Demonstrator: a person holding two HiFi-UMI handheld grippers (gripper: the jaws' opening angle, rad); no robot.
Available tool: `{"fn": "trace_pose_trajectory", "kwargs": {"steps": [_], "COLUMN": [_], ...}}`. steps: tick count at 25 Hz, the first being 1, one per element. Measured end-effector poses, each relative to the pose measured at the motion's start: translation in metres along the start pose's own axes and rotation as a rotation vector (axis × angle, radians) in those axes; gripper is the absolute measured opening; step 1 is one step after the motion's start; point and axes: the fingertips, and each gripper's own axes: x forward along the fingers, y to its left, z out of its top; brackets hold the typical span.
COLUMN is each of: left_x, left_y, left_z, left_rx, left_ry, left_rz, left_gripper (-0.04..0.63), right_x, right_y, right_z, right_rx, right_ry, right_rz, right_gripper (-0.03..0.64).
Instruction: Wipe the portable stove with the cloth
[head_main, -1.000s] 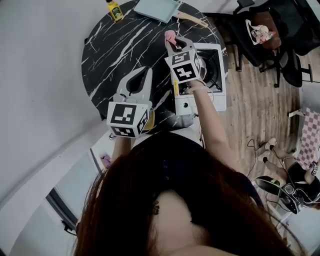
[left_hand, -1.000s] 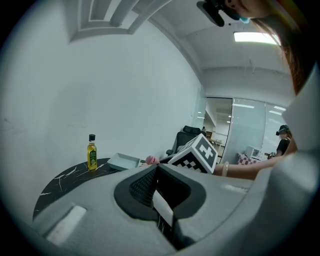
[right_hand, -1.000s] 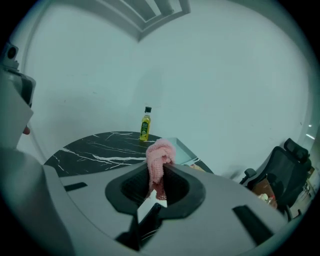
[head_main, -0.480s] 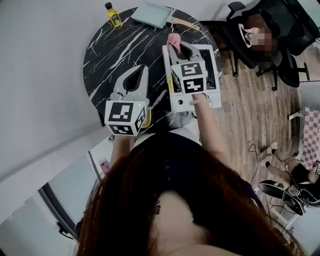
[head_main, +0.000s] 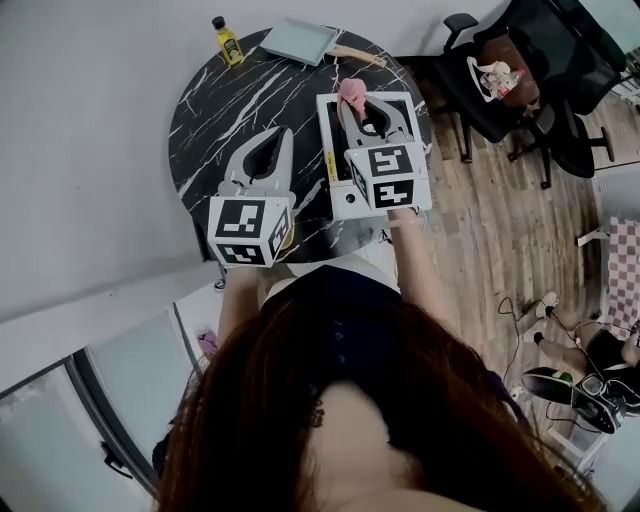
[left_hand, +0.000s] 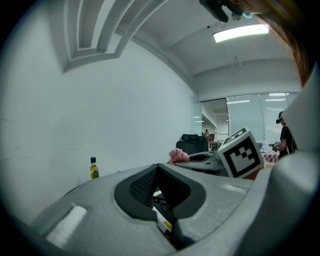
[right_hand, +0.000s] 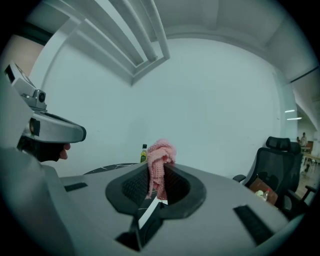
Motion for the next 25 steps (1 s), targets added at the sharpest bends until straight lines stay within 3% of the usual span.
{"fn": "trace_pose_trajectory", "kwargs": {"steps": [25], "left_x": [-0.078], "left_y": [-0.077], "left_z": [0.021], "left_rx": [0.087], "left_ry": [-0.070], "left_rz": [0.055], "left_gripper": [0.009], "right_x": [-0.150], "right_y": [0.026], "right_z": [0.019], "right_rx": [-0.002], "right_ry": [-0.136], "right_rz": [0.033], "right_gripper": [0.057]}}
